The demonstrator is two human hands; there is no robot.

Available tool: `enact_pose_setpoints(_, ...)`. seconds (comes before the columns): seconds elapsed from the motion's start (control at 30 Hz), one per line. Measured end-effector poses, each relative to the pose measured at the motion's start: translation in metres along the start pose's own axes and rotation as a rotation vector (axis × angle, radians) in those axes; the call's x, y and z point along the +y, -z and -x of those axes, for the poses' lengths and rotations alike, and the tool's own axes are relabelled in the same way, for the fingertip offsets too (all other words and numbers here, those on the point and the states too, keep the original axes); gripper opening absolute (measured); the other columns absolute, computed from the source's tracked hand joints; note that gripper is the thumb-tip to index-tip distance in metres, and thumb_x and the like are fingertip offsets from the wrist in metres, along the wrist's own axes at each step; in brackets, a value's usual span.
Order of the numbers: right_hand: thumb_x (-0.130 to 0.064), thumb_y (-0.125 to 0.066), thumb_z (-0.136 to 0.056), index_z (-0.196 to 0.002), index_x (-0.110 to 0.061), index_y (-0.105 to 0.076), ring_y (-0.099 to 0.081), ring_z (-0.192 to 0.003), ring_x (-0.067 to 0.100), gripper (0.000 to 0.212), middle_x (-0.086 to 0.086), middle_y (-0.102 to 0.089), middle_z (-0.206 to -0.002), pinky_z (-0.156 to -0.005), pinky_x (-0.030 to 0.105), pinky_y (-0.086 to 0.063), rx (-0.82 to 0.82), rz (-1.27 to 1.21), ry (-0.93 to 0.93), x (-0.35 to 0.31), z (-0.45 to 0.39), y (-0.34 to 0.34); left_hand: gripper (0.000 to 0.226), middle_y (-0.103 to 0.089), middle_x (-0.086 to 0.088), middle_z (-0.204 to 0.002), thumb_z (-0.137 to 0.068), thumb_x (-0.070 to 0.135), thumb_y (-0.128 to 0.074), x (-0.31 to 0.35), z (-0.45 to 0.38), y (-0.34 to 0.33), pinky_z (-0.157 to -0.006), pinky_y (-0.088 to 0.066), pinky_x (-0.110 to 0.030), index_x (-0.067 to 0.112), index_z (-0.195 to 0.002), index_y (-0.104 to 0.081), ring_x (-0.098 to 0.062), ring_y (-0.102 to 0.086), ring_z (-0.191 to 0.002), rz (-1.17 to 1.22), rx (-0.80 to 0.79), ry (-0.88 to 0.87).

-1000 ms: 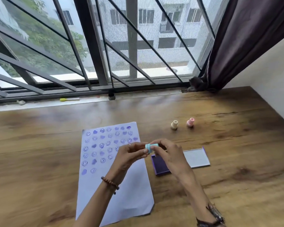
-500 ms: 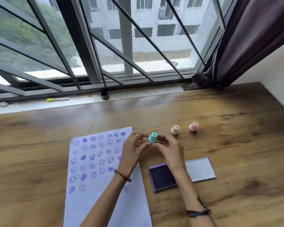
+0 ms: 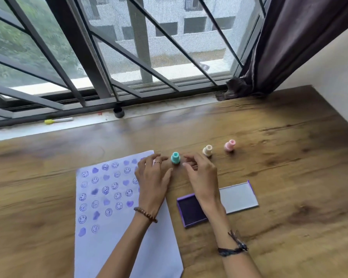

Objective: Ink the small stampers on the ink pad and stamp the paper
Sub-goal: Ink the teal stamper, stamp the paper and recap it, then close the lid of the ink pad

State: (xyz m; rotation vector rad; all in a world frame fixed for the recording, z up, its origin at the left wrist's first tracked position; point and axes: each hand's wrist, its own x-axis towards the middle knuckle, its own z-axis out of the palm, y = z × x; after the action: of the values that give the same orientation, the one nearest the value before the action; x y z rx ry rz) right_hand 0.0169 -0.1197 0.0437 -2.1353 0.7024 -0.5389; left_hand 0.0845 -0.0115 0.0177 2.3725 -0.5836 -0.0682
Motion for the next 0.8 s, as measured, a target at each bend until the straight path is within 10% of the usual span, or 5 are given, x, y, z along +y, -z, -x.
enact_pose_setpoints(0.23,-0.006,-0.066,-0.079,-0.082,-0.019,-0.066,-0.055,-0.061,0.008,0.013,0.001,-0.065,-0.079,-0.063,0.018,-0.044,0.328,-0.027,-0.255,0.032,0.066,0.053,0.051,-0.059,0.005,-0.117,-0.068,0.055,-0.066,-0.005,0.068,0.017,-0.092,-0.031,-0.034,0.026,-0.11,-0.057,-0.02,-0.046,-0.113,0.025,-0.116,-0.081)
enact_pose_setpoints(0.47,-0.007,-0.072,-0.074,-0.115,0.001,-0.056,-0.051,-0.104,0.04,0.045,0.025,-0.051,-0.112,-0.095,0.045,-0.042,0.473,0.071,-0.521,0.065,0.097,0.066,0.083,-0.049,0.003,-0.128,-0.055,0.074,-0.051,-0.009,0.093,0.021,-0.102,-0.025,-0.039,0.027,-0.124,-0.048,-0.018,-0.038,-0.124,-0.032,-0.296,-0.21)
enact_pose_setpoints(0.63,-0.014,-0.072,-0.075,-0.114,-0.004,-0.055,-0.049,-0.11,0.038,0.043,0.022,-0.053,-0.117,-0.091,0.042,-0.04,0.427,0.127,-0.531,0.064,0.098,0.064,0.071,-0.052,0.005,-0.125,-0.06,0.064,-0.061,-0.012,0.092,0.02,-0.096,-0.022,-0.029,0.028,-0.121,-0.051,-0.014,-0.039,-0.12,-0.006,-0.261,-0.201)
enact_pose_setpoints(0.8,-0.007,-0.062,-0.083,-0.099,-0.016,-0.055,-0.061,-0.081,0.014,0.02,0.005,-0.066,-0.098,-0.068,0.009,-0.042,0.497,-0.183,-0.303,0.038,0.101,0.076,0.066,-0.054,0.004,-0.123,-0.061,0.047,-0.078,-0.015,0.092,0.017,-0.095,-0.021,-0.029,0.027,-0.119,-0.053,-0.017,-0.041,-0.12,0.016,-0.221,-0.21)
